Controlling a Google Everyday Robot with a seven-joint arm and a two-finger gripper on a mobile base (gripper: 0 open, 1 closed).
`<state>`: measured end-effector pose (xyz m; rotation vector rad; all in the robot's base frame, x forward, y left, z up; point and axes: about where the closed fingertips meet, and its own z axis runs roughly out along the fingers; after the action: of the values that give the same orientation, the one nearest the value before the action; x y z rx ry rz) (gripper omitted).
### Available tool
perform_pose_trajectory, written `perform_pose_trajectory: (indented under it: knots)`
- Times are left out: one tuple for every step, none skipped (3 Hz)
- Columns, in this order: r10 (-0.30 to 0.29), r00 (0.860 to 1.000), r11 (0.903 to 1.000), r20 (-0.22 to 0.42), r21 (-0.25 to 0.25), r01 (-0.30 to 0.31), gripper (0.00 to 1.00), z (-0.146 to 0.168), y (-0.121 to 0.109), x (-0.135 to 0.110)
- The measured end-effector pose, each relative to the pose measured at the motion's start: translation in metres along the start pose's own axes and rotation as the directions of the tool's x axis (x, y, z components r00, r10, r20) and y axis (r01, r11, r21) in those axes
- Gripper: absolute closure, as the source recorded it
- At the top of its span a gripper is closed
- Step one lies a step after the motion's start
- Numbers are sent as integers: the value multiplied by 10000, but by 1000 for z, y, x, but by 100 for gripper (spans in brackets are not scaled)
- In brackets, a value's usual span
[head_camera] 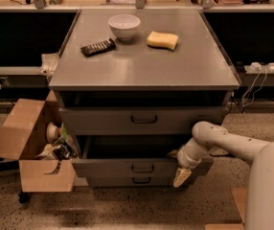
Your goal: Open middle drawer
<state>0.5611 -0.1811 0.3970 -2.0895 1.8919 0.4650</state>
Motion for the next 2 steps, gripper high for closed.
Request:
perform_pose_trajectory:
  knots:
    - [-97,10000,9999,24,-125,97,48,-3,11,3]
    - [-123,9999,9999,9,-117,124,72,-5,15,4]
